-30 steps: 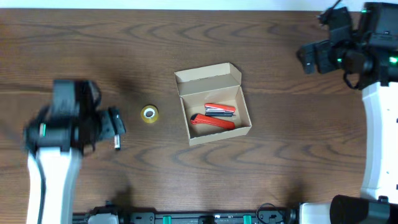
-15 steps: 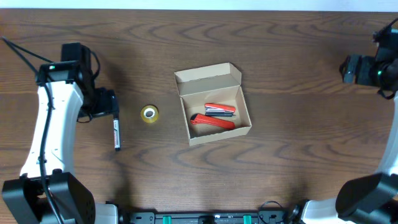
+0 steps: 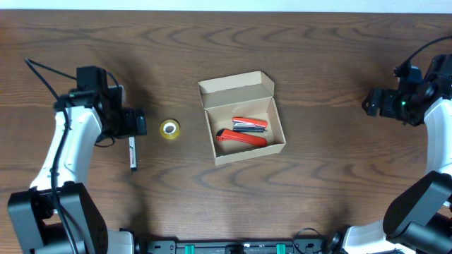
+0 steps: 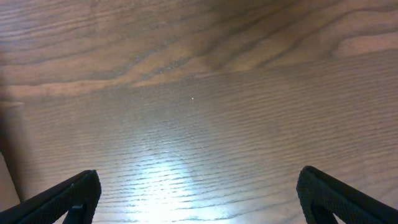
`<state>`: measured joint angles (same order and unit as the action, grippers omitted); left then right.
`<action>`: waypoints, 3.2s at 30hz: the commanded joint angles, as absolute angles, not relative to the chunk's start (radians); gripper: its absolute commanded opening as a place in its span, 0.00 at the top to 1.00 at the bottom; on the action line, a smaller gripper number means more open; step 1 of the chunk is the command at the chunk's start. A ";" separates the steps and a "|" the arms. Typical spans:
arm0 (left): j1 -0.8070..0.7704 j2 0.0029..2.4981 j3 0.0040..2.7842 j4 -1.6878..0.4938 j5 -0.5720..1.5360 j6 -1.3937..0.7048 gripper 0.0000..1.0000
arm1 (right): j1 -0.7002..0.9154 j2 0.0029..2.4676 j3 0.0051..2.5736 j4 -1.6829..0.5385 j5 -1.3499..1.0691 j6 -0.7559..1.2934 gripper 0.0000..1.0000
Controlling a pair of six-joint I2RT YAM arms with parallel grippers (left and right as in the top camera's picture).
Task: Pack container
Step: 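Lower left gripper and grasp the black-capped white marker, then carry the marker right and lower it into the box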
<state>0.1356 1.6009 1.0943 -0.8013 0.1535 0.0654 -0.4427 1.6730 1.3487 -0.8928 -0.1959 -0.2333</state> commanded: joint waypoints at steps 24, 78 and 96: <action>0.138 1.760 0.908 -0.632 0.177 0.090 0.15 | -0.437 1.667 1.345 -0.893 -0.222 -0.216 0.02; -0.266 1.640 1.541 -1.048 0.309 0.459 0.94 | -0.430 1.666 1.345 -0.882 -0.222 -0.213 0.02; -0.622 1.723 1.579 -0.941 0.172 0.877 0.94 | -0.430 1.666 1.345 -0.881 -0.244 -0.205 0.02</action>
